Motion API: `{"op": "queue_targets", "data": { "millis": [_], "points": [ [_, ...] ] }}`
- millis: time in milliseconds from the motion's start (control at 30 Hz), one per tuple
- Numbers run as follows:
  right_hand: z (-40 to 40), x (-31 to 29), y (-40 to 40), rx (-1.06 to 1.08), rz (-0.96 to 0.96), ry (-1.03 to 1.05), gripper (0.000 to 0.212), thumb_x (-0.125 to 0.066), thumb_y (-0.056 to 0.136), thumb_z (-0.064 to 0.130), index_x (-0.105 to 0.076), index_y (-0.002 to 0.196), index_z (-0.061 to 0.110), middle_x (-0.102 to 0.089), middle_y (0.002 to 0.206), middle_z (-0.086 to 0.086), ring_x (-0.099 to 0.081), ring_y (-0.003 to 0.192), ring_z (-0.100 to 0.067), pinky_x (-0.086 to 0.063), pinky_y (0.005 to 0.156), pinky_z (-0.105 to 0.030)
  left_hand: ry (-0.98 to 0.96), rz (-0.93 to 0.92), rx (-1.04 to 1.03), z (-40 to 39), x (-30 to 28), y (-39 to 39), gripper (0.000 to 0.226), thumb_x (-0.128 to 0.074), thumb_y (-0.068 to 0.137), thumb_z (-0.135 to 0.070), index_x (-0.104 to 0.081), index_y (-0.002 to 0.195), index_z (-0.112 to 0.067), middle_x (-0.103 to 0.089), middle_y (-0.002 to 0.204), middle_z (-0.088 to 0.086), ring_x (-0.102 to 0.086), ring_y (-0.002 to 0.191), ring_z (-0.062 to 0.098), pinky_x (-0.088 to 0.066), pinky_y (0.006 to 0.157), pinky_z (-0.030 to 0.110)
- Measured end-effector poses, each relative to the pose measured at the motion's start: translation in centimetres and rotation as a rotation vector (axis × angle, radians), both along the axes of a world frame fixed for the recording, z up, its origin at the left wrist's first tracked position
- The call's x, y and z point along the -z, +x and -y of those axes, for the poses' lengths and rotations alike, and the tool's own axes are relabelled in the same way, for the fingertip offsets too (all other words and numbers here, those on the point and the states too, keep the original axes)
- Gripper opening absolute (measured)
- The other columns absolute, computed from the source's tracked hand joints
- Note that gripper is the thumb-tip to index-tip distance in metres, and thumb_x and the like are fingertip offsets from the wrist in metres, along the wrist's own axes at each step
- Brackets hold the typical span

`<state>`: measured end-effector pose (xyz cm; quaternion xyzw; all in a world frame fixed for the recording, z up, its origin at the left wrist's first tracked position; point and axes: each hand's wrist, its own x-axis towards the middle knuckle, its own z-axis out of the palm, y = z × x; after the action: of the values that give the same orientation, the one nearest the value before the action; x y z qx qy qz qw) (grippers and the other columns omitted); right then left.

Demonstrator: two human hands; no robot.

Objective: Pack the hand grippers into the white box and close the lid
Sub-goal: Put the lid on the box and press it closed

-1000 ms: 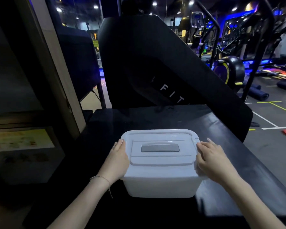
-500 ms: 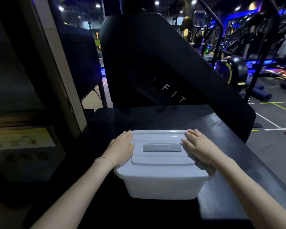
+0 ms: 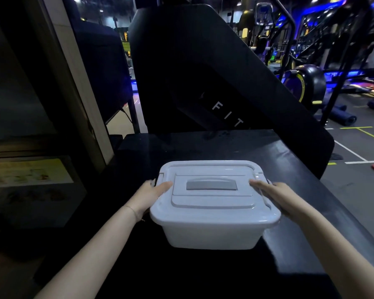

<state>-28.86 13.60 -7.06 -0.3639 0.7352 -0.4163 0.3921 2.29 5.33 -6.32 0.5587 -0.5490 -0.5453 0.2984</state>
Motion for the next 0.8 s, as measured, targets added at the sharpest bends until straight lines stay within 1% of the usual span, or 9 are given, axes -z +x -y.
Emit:
{"op": "queue_targets", "data": {
  "millis": [67,133,200,300,367,533,700,767,800],
  "points": [
    [-0.9,0.0,0.0,-0.039,0.193,0.014,0.046,-0.074,0.072,0.038,-0.070,0.097,-0.001,-0.074,0.091,-0.016,-0.070,0.086,-0.033,-0.053,0.087,-0.045,0.025,-0.108,0.007,-0.7,0.0,0.2,0.026,-0.065,0.088,-0.025,-0.068,0.103,-0.004,-0.076,0.090,0.006,-0.072,0.077,0.015,-0.055,0.064,0.022],
    [-1.3,-0.3,0.4,-0.041,0.160,-0.023,0.038,-0.071,0.078,0.033,-0.070,0.092,-0.002,-0.074,0.085,-0.017,-0.071,0.079,-0.031,-0.054,0.080,-0.039,-0.058,-0.120,-0.041,-0.8,0.0,0.0,0.014,-0.065,0.088,-0.020,-0.069,0.093,-0.007,-0.075,0.085,0.006,-0.071,0.075,0.018,-0.054,0.061,0.023],
    [-1.2,-0.7,1.1,-0.007,0.034,-0.067,0.033,-0.066,0.083,0.030,-0.068,0.090,-0.002,-0.073,0.076,-0.012,-0.068,0.065,-0.026,-0.053,0.063,-0.030,-0.175,-0.043,-0.080,-0.8,0.0,-0.4,0.006,-0.063,0.090,-0.016,-0.065,0.092,-0.012,-0.072,0.087,0.003,-0.069,0.082,0.022,-0.055,0.064,0.025],
    [-0.9,-1.1,1.8,0.006,-0.178,-0.072,0.026,-0.056,0.089,0.028,-0.057,0.083,0.003,-0.062,0.074,-0.008,-0.057,0.060,-0.020,-0.041,0.053,-0.027,-0.255,0.038,-0.091,-0.9,0.3,-0.7,0.012,-0.061,0.091,-0.019,-0.064,0.099,-0.011,-0.071,0.098,0.009,-0.067,0.094,0.028,-0.055,0.084,0.044],
    [-0.7,-1.0,2.1,-0.010,-0.307,-0.072,0.023,-0.049,0.092,0.027,-0.050,0.082,0.007,-0.057,0.079,-0.009,-0.052,0.066,-0.022,-0.036,0.056,-0.030,-0.310,0.104,-0.080,-0.8,0.5,-0.7,0.013,-0.058,0.092,-0.020,-0.064,0.099,-0.011,-0.071,0.097,0.008,-0.066,0.093,0.029,-0.053,0.085,0.045],
    [-0.5,-1.0,2.5,-0.014,-0.507,0.035,0.034,-0.039,0.096,0.031,-0.047,0.109,0.001,-0.058,0.113,-0.020,-0.055,0.098,-0.033,-0.033,0.070,-0.032,-0.410,0.280,-0.062,-0.7,0.7,-0.9,0.017,-0.052,0.094,-0.022,-0.058,0.095,-0.006,-0.067,0.091,0.007,-0.063,0.086,0.027,-0.048,0.073,0.036],
    [-0.8,-1.5,2.9,-0.011,-0.542,0.056,0.035,-0.037,0.097,0.030,-0.047,0.111,0.001,-0.057,0.117,-0.023,-0.048,0.088,-0.030,-0.033,0.070,-0.033,-0.421,0.440,-0.046,-0.8,0.0,-1.1,0.023,-0.046,0.096,-0.026,-0.047,0.086,-0.004,-0.059,0.085,0.008,-0.054,0.075,0.026,-0.038,0.059,0.033],
    [-0.8,-1.5,2.8,-0.028,-0.624,0.051,0.041,-0.037,0.096,0.032,-0.043,0.120,-0.001,-0.051,0.128,-0.023,-0.049,0.107,-0.034,-0.037,0.080,-0.036,-0.393,0.506,-0.007,-0.8,-0.4,-1.3,0.024,-0.043,0.097,-0.028,-0.049,0.098,-0.005,-0.061,0.102,0.010,-0.055,0.090,0.029,-0.042,0.071,0.035],
    [-0.8,-1.6,2.9,-0.057,-0.685,0.032,0.051,-0.038,0.096,0.035,-0.036,0.130,-0.003,-0.041,0.140,-0.023,-0.041,0.125,-0.035,-0.035,0.093,-0.038,-0.371,0.532,0.026,-0.8,-0.5,-1.3,0.033,-0.042,0.097,-0.030,-0.048,0.116,-0.005,-0.056,0.125,0.013,-0.053,0.110,0.031,-0.042,0.087,0.037]
  ]
}}
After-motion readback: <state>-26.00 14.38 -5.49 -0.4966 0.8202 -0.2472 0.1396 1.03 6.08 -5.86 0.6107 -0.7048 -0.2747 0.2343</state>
